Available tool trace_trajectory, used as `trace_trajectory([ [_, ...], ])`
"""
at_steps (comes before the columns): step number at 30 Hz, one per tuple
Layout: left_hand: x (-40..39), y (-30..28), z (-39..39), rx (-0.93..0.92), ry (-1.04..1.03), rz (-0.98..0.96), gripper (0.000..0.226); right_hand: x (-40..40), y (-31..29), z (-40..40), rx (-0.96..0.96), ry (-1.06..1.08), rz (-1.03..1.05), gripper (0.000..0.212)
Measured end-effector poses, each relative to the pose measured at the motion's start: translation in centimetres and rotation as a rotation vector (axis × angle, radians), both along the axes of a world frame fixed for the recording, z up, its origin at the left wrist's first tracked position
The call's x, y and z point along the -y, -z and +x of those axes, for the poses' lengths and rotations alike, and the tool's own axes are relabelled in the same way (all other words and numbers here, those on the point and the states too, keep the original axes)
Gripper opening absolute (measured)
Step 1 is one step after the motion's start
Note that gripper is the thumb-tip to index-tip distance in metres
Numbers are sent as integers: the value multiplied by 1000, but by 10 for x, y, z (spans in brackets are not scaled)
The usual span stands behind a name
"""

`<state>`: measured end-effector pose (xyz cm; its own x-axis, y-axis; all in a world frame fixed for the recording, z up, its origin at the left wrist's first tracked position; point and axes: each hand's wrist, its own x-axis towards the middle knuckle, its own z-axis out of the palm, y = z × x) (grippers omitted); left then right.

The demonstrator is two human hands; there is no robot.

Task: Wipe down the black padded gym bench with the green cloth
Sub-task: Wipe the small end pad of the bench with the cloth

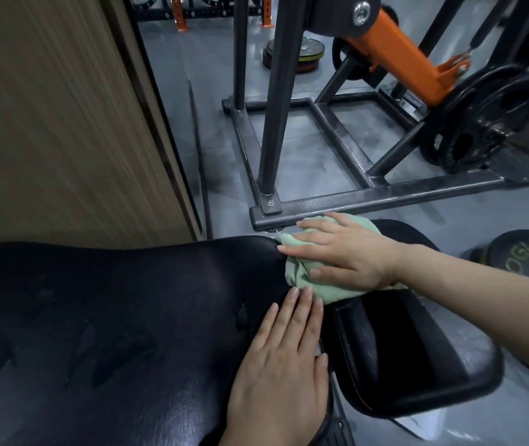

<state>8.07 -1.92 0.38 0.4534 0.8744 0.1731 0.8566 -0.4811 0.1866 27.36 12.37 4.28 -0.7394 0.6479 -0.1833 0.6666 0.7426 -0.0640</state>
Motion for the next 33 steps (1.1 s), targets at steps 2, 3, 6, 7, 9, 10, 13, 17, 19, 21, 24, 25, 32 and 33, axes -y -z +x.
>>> trace_trajectory([
  [2, -1, 0, 0, 3, 2, 1, 62, 0, -1, 2, -28, -25, 9, 62],
  [3, -1, 1, 0, 4, 7, 7, 62, 0, -1, 4, -42, -38, 15, 61],
  [6, -2, 2, 0, 5, 23, 29, 62, 5, -1, 16, -66, -93, -1, 63],
  [7, -2, 2, 0, 11, 24, 31, 62, 6, -3, 23, -66, -117, -4, 65],
  [9, -1, 3, 0, 18, 19, 31, 62, 8, -10, 35, -66, -122, -19, 70],
  [10, -1, 3, 0, 19, 15, 32, 62, 9, -14, 38, -57, -73, -41, 71],
  [13, -1, 3, 0, 15, 10, 21, 62, 17, -17, 19, -17, 315, -88, 77],
  [17, 0, 2, 0, 16, 8, 24, 60, 31, 4, -21, -105, 617, -7, 79],
  [19, 0, 1, 0, 16, 10, 29, 60, 29, 5, -19, -103, 607, 5, 79],
  [21, 0, 3, 0, 10, 13, 35, 59, 27, 2, -13, -89, 565, -4, 82],
  [24, -1, 3, 0, 15, 10, 42, 59, 25, 3, -9, -83, 510, 11, 94],
  [25, -2, 2, 0, 17, 12, 46, 60, 24, 4, -7, -79, 483, 12, 94],
  [32, -2, 4, 0, 35, 18, 67, 61, 15, -6, 26, 7, 140, -24, 59],
  [33, -3, 5, 0, 38, 19, 68, 61, 14, -6, 31, 15, 104, -23, 58],
])
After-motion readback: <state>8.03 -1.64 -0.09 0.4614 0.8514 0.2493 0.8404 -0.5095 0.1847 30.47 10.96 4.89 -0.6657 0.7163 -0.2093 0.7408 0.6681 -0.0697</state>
